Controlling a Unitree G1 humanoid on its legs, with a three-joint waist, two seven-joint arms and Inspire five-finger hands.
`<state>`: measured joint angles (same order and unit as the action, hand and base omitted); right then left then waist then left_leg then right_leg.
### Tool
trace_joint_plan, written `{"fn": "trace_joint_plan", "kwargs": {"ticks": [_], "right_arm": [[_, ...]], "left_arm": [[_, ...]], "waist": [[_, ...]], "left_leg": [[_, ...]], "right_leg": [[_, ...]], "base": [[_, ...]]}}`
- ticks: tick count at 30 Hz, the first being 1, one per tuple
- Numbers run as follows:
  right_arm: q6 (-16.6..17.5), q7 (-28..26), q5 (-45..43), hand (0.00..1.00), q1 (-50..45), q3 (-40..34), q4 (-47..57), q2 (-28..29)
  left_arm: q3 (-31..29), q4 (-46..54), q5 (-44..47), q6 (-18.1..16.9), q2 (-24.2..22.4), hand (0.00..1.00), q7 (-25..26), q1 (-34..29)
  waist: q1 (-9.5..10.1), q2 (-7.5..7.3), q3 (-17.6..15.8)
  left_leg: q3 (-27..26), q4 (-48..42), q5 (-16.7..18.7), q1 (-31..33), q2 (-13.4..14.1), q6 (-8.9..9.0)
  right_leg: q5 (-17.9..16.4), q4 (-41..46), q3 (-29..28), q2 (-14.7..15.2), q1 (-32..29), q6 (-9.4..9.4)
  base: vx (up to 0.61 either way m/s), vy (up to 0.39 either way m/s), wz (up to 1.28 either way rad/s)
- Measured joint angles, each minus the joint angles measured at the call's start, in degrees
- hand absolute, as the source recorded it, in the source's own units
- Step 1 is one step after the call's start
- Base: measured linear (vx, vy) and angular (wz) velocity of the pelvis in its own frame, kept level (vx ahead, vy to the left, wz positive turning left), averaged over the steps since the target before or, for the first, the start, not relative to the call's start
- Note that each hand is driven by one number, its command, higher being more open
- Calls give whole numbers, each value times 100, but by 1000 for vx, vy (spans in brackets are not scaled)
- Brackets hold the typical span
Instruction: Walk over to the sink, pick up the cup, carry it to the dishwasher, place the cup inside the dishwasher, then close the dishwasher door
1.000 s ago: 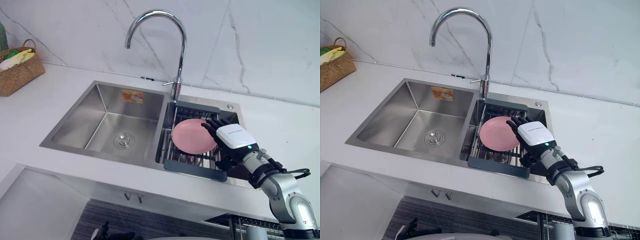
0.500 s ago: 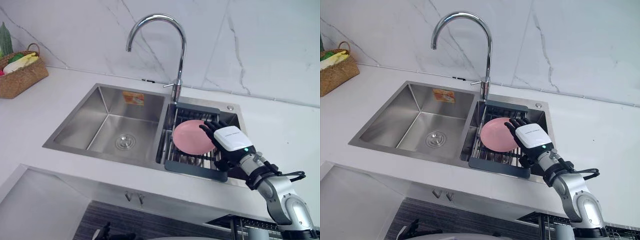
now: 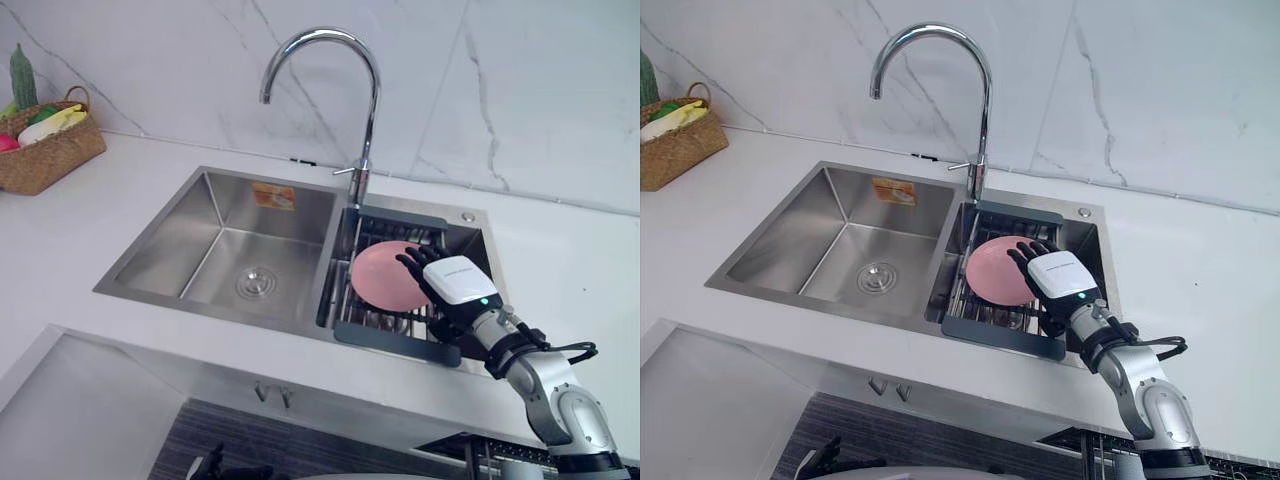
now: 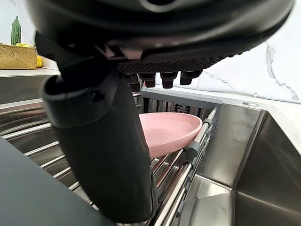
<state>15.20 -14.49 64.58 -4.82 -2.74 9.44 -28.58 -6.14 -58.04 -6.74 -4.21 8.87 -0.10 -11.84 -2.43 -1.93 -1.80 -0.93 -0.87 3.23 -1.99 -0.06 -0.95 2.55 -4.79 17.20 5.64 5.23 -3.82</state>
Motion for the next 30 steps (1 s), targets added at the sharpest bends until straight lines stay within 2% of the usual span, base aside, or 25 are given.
{"fn": "trace_joint_plan", "kwargs": {"ticks": [12,13,23,30], "right_arm": [[-86,380,319,100,118,169,-507,2],[-98,448,323,0,134,203,-579,2],[-115,821,544,0,136,232,-896,4],[-67,1513,764,0,130,311,-901,7]], "left_arm": [[147,10,0,33,28,100,-8,51],[148,10,0,34,28,100,-8,51],[159,13,1,32,24,100,-7,52],[161,31,4,25,4,100,-1,51]], "waist": [[13,30,-17],[12,30,-17],[11,46,-28],[10,79,-50]], "left_leg": [[32,40,-37,5,-18,-17],[33,47,-46,4,-18,-19],[108,62,-79,7,-32,-19],[151,70,-92,21,-39,-16]], "right_leg": [[-2,-1,45,17,0,-4],[-2,-1,50,18,0,-4],[-1,0,118,28,22,-7],[1,0,153,33,23,-9]], "base": [[-1,0,0],[0,0,0],[-22,1,3],[-19,1,3]]}}
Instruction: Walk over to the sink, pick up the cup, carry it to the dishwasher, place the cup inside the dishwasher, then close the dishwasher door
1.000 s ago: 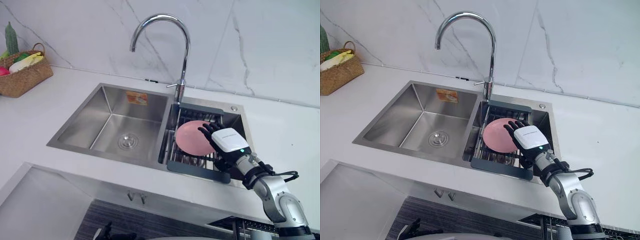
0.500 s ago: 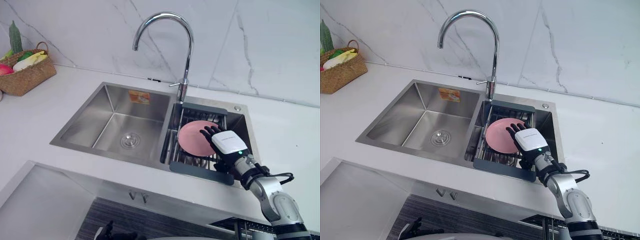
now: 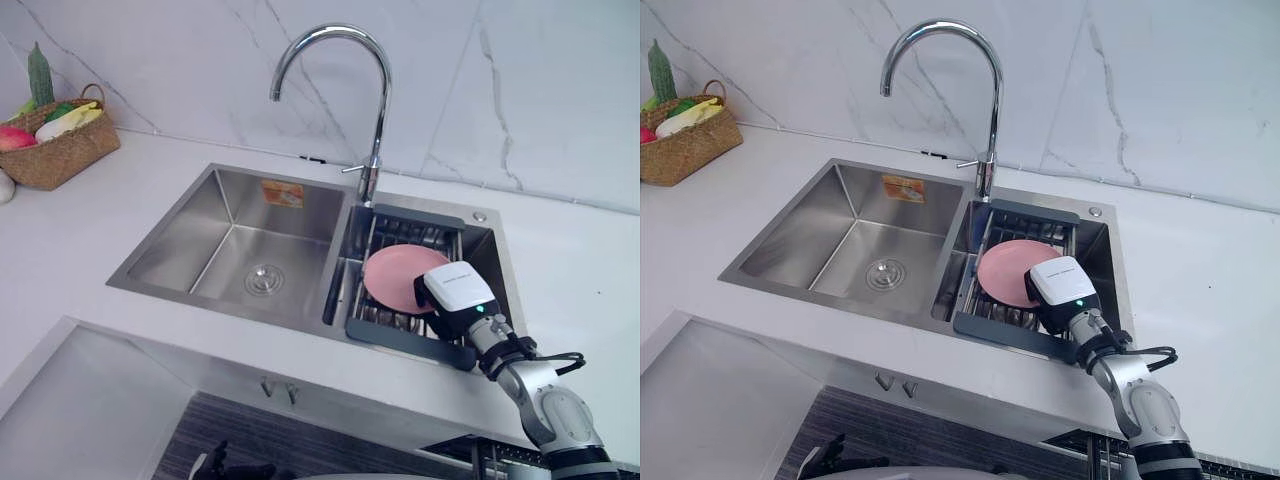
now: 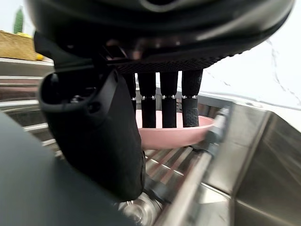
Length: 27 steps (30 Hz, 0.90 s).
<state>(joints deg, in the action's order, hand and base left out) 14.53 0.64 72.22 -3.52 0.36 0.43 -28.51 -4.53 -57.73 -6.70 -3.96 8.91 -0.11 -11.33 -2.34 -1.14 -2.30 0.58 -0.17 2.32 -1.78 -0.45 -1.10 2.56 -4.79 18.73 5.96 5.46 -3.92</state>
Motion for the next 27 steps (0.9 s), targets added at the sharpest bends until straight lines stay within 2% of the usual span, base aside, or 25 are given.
{"fn": "trace_joint_plan", "kwargs": {"ticks": [4,9,19,27], "right_arm": [[4,557,50,0,0,-16,44,0],[89,935,174,0,0,-149,118,0],[360,1126,74,0,0,-283,678,-1],[454,1200,-587,0,-1,-486,833,6]], "left_arm": [[0,3,1,-2,-2,100,6,-4],[0,3,1,-23,-18,100,28,-5],[1,4,5,-87,-70,100,118,-9],[4,2,21,-163,-80,100,177,-20]], "waist": [[-15,11,-7],[-14,38,-24],[-27,121,-83],[-35,146,-104]], "left_leg": [[-2,-3,0,-1,0,0],[1,-21,1,9,1,0],[2,-45,6,10,12,4],[-18,-65,27,9,20,16]], "right_leg": [[0,0,-10,-1,-1,-1],[1,1,-12,-1,-1,-1],[0,2,-13,-11,9,-1],[0,7,-32,-13,11,-1]], "base": [[0,0,0],[0,0,0],[-7,0,0],[0,0,0]]}}
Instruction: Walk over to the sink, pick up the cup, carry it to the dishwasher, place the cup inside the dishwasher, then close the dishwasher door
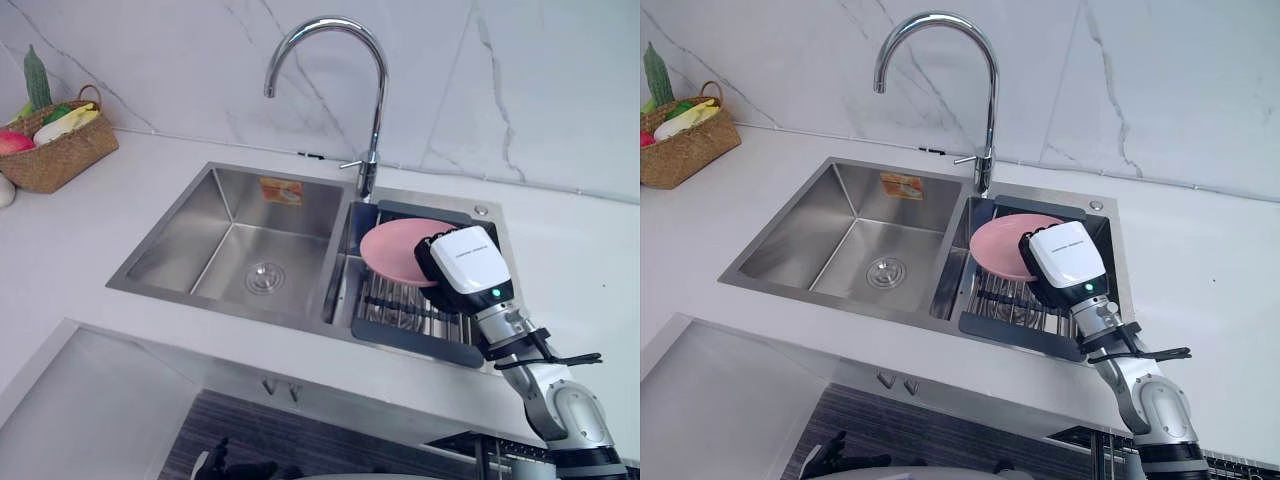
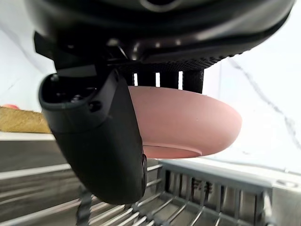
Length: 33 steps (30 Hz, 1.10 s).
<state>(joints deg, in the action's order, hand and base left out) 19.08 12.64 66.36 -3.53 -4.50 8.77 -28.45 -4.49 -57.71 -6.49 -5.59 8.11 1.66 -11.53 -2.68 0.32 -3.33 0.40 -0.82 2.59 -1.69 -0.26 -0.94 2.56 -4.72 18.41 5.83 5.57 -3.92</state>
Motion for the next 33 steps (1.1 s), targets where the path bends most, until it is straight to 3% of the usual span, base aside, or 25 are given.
{"fn": "trace_joint_plan", "kwargs": {"ticks": [6,7,9,10,11,15,17,18,19,20,21,22,23,24,25,26,28,29,31,32,33], "right_arm": [[2,13,-162,0,-226,-629,558,115],[-12,22,-210,0,-199,-710,604,174],[13,32,-218,0,-147,-712,628,175],[20,45,-231,0,-146,-722,758,150],[48,132,-295,0,-146,-756,875,111],[-46,314,-437,0,-154,-1298,1004,-150],[-336,312,-584,0,-147,-1608,876,-238],[-639,314,-678,0,-59,-1771,724,-218],[-701,320,-678,0,53,-1743,688,-209],[-714,343,-676,0,128,-1698,649,-194],[-678,510,-662,0,340,-1474,528,-195],[-639,585,-654,0,440,-1341,519,-204],[-543,663,-643,0,643,-1141,413,-238],[-477,699,-634,0,785,-1016,305,-208],[-447,720,-599,0,1070,-877,107,-168],[-417,759,-585,0,1184,-853,-139,-153],[-388,760,-539,0,1204,-832,-421,-164],[-371,754,-540,0,1211,-775,-507,-165],[-254,746,-558,0,1155,-742,-502,-164],[-220,746,-559,0,1107,-767,-495,-153],[-189,744,-555,0,1025,-842,-451,-143]], "left_arm": [[-12,-1,83,-165,-33,100,4,-99],[-30,-1,84,-230,-59,100,-6,-131],[-85,137,108,-367,-118,100,-2,-258],[-85,250,106,-446,-175,100,8,-332],[-64,303,99,-398,-189,100,9,-324],[-31,337,67,-300,-129,100,-191,-238],[-5,332,77,-253,-61,100,-278,-201],[-101,303,104,-226,-117,100,-312,-187],[-207,301,119,-218,-164,100,-298,-187],[-303,286,173,-206,-208,100,-280,-208],[-395,300,562,-139,-243,100,-162,-306],[-491,319,793,-80,-225,100,-154,-312],[-658,336,962,-59,-268,100,-161,-280],[-703,362,1008,-65,-272,100,-156,-287],[-754,287,1111,9,-304,100,-72,-270],[-798,240,1254,18,-336,100,36,-235],[-783,216,1466,90,-243,100,105,-224],[-610,299,1465,95,-117,100,94,-185],[-718,143,1481,222,77,100,202,-259],[-754,93,1474,214,176,100,218,-334],[-757,91,1448,156,189,100,213,-396]], "waist": [[-22,34,-34],[1,49,-113],[41,83,-166],[52,146,-202],[29,205,-201],[-269,216,-225],[-315,138,-295],[-252,164,-389],[-207,170,-459],[-208,186,-457],[-194,162,-448],[-143,61,-432],[-89,-17,-463],[-21,-48,-478],[120,60,-438],[255,-60,-491],[409,-130,-462],[500,-165,-451],[456,-243,-439],[406,-272,-410],[394,-271,-396]], "left_leg": [[-60,-22,66,-145,32,16],[-195,-155,194,-298,83,25],[-510,-1113,808,-235,246,62],[-543,-1870,1176,-85,372,124],[-387,-2198,1328,-27,440,164],[-298,-1652,1315,-21,369,144],[-588,-1580,1301,69,337,124],[-1234,-1494,1209,65,512,-11],[-1538,-1419,1209,-4,595,-11],[-1879,-1391,1207,-47,694,-7],[-2410,-1453,1206,-125,860,5],[-2647,-1724,1264,-39,874,35],[-2581,-1991,1336,216,924,-123],[-2380,-1852,1383,304,765,-164],[-2439,-694,801,192,591,-281],[-2913,-592,501,20,631,-107],[-3206,-661,512,-21,736,-91],[-3469,-819,513,-50,889,-89],[-3587,-1070,593,-160,1018,73],[-3581,-1192,639,-171,1104,261],[-3573,-1202,608,-141,1168,388]], "right_leg": [[-105,159,-67,-5,50,10],[-297,496,-233,-15,10,22],[-690,1165,-658,-88,-132,44],[-875,1531,-1024,-204,-270,76],[-906,1708,-1391,-330,-433,95],[-543,1678,-2139,-451,-1044,28],[-353,1606,-2414,-471,-1302,-37],[-208,1306,-1907,-386,-1292,225],[-450,1719,-1172,-234,-1375,475],[-647,2115,-502,-44,-1434,607],[-870,2650,741,348,-1321,807],[-666,2558,1119,332,-1265,825],[-514,2492,1347,274,-1412,1102],[-338,2141,1152,163,-1434,1349],[-138,1342,913,-196,-1225,1332],[-677,1852,1256,106,-1065,1165],[-708,1653,1538,473,-653,859],[-405,1223,1582,690,-429,550],[476,870,1400,823,-231,417],[291,667,1283,744,-112,127],[265,361,1251,602,-38,4]], "base": [[-1,2,-7],[-17,18,-70],[-14,30,-109],[7,38,-157],[1,38,-166],[-19,17,-122],[-84,76,-102],[-111,61,-131],[-146,65,-131],[-24,45,-136],[-9,46,-151],[31,8,-177],[-44,-25,-146],[-191,15,-175],[-245,57,-187],[-198,44,-168],[-66,-130,-123],[-103,-317,-127],[-89,-335,-85],[-56,-417,-58],[-59,-409,-49]]}}
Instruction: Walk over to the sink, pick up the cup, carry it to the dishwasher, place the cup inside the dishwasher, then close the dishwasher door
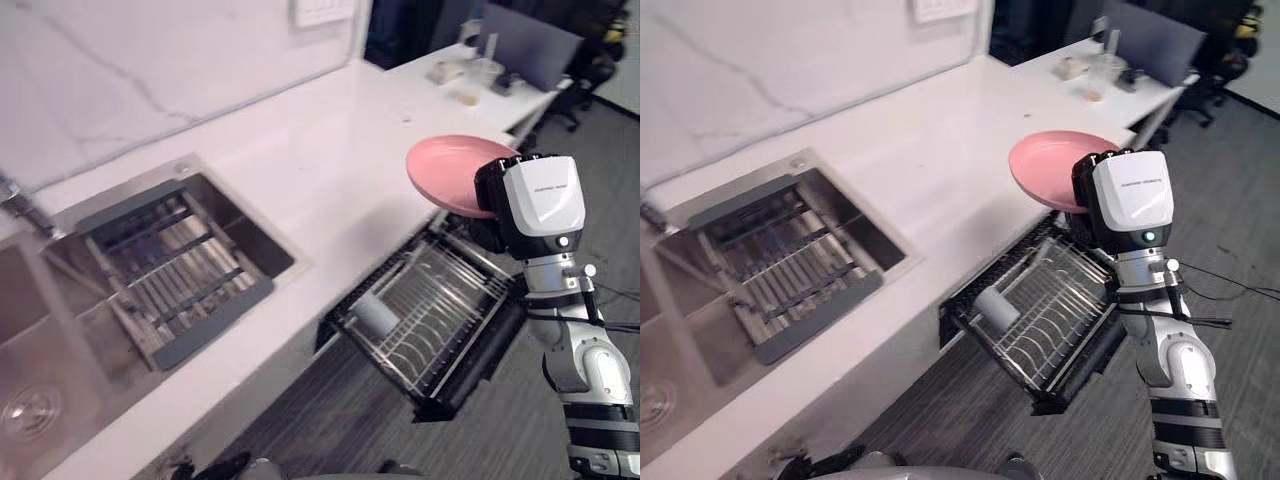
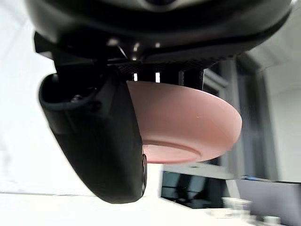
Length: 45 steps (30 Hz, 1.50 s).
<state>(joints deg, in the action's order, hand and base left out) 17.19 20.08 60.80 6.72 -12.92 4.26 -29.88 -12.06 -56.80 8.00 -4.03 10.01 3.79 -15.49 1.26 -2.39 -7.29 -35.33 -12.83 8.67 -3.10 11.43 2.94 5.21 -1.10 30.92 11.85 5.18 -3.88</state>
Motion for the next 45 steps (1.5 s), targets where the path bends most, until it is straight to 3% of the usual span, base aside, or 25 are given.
{"fn": "trace_joint_plan", "kwargs": {"ticks": [3,6,13,20,25,33,34,45], "right_arm": [[7,-124,5,0,-459,-275,190,116],[-65,-405,4,0,-1029,-419,232,209],[-260,-762,-119,0,-1251,-447,574,798],[-715,-702,-377,0,-686,-147,24,807],[-1327,-375,-857,0,23,8,-873,827],[-1702,-256,-1466,0,358,261,-1308,825],[-1775,-265,-1567,100,395,281,-1394,824],[-2149,-400,-2113,100,470,460,-1714,825]], "left_arm": [[-192,35,-18,-221,-227,100,7,-5],[-217,54,-129,-444,-493,100,9,-91],[-205,292,-475,-508,-511,100,-49,37],[77,526,-538,-488,-355,100,-168,580],[291,838,-433,-458,-290,100,-268,876],[593,1091,-183,-384,-260,100,-373,1028],[634,1149,-182,-375,-260,100,-385,1028],[793,1181,-51,-313,-226,100,-390,1226]], "waist": [[-19,17,-9],[-95,83,30],[-160,48,-20],[-55,81,-794],[56,189,-1431],[123,409,-1797],[125,428,-1827],[222,457,-1848]], "left_leg": [[33,66,-107,103,120,219],[180,266,-264,63,162,299],[407,334,-516,461,85,217],[646,260,-634,1049,-85,45],[836,209,-689,1505,-252,-49],[1272,242,-687,1751,-409,-62],[1308,245,-687,1768,-430,-62],[1488,248,-720,1934,-481,-113]], "right_leg": [[-9,-377,-49,-230,7,-255],[-59,-380,-44,-362,30,-182],[24,-379,104,-330,-250,-134],[196,-377,297,-195,-683,-110],[291,-377,396,-70,-1015,-114],[302,-376,369,33,-1141,-130],[302,-376,368,47,-1142,-131],[308,-377,349,92,-1214,-142]], "base": [[-91,-228,-28],[-88,-106,0],[-72,31,16],[-49,86,18],[-15,107,18],[26,76,13],[2,78,17],[-16,50,8]]}}
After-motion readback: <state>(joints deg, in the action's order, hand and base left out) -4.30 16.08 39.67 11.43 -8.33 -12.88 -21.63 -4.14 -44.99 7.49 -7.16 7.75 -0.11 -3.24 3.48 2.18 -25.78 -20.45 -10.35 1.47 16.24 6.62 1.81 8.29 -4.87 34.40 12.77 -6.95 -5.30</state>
